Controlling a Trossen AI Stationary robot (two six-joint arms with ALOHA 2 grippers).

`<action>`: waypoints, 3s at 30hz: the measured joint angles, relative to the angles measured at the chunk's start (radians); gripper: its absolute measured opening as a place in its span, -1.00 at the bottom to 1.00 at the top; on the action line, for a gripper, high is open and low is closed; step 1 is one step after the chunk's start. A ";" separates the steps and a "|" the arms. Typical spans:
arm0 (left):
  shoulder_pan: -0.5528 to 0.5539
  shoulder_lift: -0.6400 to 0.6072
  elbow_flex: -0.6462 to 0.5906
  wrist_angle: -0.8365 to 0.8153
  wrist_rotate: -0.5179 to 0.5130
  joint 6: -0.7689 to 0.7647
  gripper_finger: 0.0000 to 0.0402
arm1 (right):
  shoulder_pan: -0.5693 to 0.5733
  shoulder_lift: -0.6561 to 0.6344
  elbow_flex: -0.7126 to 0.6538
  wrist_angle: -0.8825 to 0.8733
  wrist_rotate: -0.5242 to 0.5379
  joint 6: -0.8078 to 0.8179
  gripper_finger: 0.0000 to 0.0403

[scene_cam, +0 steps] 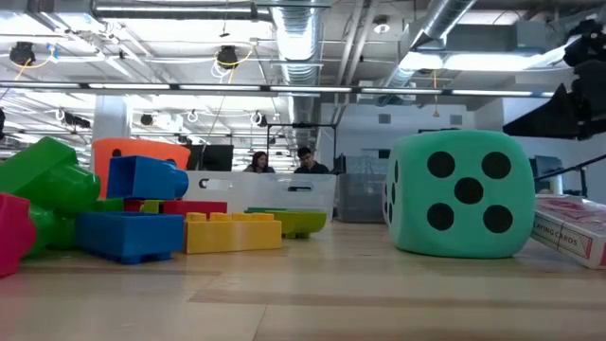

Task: Pick & Place Toys
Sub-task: Put the purple dice into the left transparent bin

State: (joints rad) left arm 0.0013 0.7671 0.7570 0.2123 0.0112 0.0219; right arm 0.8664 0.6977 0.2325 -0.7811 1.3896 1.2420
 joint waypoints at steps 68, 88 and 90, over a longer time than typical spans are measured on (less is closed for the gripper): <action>0.000 0.062 -0.001 0.079 -0.093 0.101 -1.00 | -1.497 -0.172 -0.222 0.991 -2.057 -1.182 -1.00; 0.000 0.062 -0.002 0.049 -0.093 0.101 -1.00 | -1.517 -0.133 -0.222 1.022 -1.960 -1.187 -0.46; 0.000 0.062 -0.002 0.049 -0.093 0.101 -1.00 | -1.515 -0.133 -0.222 1.021 -1.959 -1.197 -0.27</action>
State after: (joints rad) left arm 0.0013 0.8295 0.7555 0.2615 -0.0822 0.1230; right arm -0.6485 0.5644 0.0109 0.2403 -0.5690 0.0452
